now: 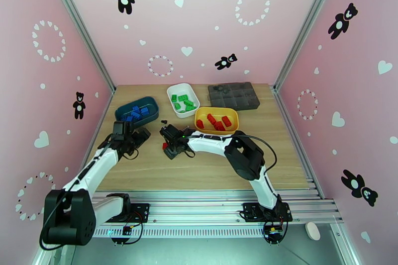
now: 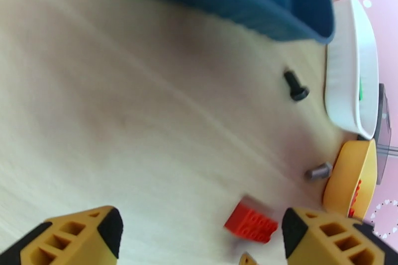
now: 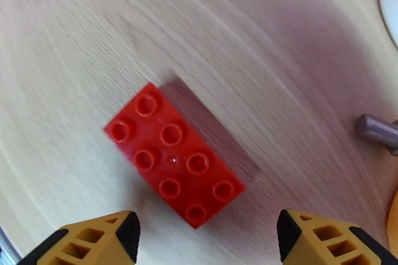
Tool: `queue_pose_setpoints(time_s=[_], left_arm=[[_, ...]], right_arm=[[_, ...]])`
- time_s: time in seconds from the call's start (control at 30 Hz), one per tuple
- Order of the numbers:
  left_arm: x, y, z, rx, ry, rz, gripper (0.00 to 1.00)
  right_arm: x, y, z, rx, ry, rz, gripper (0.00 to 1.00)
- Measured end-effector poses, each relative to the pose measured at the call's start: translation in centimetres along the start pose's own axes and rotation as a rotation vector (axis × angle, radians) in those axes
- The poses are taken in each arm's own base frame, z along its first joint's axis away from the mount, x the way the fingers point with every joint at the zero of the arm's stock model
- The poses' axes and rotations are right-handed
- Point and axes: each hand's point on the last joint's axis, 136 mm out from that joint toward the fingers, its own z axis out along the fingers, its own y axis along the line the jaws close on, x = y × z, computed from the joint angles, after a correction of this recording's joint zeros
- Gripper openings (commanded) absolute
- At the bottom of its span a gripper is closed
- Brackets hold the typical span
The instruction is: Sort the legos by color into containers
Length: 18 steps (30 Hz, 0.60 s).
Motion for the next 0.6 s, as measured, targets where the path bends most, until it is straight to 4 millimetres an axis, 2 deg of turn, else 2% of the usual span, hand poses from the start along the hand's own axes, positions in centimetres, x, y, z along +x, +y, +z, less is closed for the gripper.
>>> queue_pose_setpoints(time_s=[0.1, 0.23, 0.47, 0.6], left_arm=[[0.3, 0.0, -0.6, 0.026, -0.014, -0.014, 0.92], [0.4, 0.0, -1.1, 0.051, -0.030, -0.026, 0.94], [1.3, 1.2, -0.6, 0.037, -0.013, -0.041, 0.94], [1.5, 1.5, -0.5, 0.032, -0.007, -0.045, 0.94]], right_arm=[[-0.2, 0.0, 0.7, 0.012, 0.012, -0.005, 0.78], [-1.5, -0.2, 1.1, 0.040, -0.008, -0.008, 0.79], [-2.7, -0.4, 1.8, 0.055, -0.007, -0.004, 0.78], [-3.5, -0.7, 2.3, 0.048, -0.012, 0.009, 0.74]])
